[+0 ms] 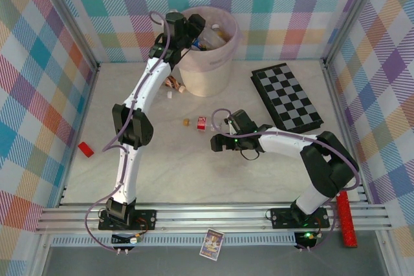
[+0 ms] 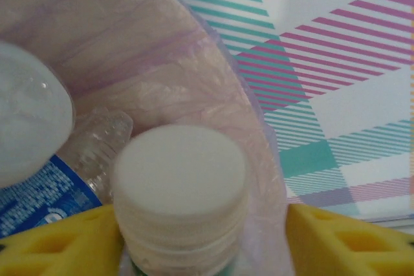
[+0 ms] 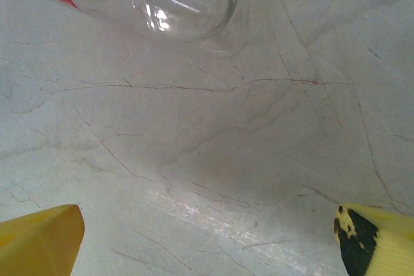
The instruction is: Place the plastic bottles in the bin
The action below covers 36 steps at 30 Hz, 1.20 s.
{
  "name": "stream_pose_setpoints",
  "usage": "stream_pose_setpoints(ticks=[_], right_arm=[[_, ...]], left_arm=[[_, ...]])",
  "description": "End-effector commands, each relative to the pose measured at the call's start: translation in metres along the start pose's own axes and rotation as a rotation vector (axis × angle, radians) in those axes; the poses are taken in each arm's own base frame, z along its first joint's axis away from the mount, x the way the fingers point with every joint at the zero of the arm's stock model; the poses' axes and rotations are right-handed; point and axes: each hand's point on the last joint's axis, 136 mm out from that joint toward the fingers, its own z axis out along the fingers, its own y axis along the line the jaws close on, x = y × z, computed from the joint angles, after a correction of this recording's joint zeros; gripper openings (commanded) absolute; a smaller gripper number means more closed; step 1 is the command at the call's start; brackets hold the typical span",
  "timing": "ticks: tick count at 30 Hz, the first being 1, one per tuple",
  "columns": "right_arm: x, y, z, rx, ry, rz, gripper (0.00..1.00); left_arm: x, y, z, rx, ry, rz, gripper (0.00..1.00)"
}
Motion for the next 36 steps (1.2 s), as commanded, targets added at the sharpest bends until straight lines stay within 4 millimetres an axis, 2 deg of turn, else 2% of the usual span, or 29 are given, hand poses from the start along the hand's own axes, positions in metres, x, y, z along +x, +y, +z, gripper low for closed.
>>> stream_pose_setpoints(ticks=[1, 5, 12, 13, 18, 23, 29, 33, 36], right_arm=[[-0.006, 0.006, 0.0, -0.009, -0.018, -0.006, 0.99], [-0.005, 0.005, 0.0, -0.005, -0.015, -0.004, 0.99], [-0.006, 0.007, 0.001, -0.008, -0.014, -0.004, 0.99], [-0.006, 0.007, 0.0, -0.008, -0.015, -0.003, 0.99], [-0.009, 0.009, -0.004, -0.009, -0.019, -0.007, 0.99], [-0.013, 0.013, -0.011, -0.015, -0.029, -0.017, 0.99], [-0.017, 0.017, -0.02, -0.021, -0.042, -0.027, 0.99], [-0.019, 0.017, -0.026, -0.012, -0.047, -0.037, 0.99], [-0.022, 0.019, -0.032, -0.011, -0.054, -0.042, 0.99]], left_arm=[[0.001, -0.008, -0.001, 0.023, 0.006, 0.012, 0.79], [-0.001, -0.011, -0.003, 0.03, 0.004, 0.021, 0.86], [-0.006, -0.025, -0.012, 0.054, -0.001, 0.029, 0.86], [-0.012, -0.036, -0.016, 0.091, -0.021, 0.032, 0.85], [-0.028, -0.064, -0.04, 0.139, -0.053, 0.059, 0.85], [-0.048, -0.101, -0.082, 0.205, -0.1, 0.12, 0.85], [-0.077, -0.118, -0.141, 0.209, -0.174, 0.166, 0.87], [-0.094, -0.106, -0.182, 0.168, -0.231, 0.179, 0.88], [-0.106, -0.08, -0.209, 0.117, -0.26, 0.162, 0.88]])
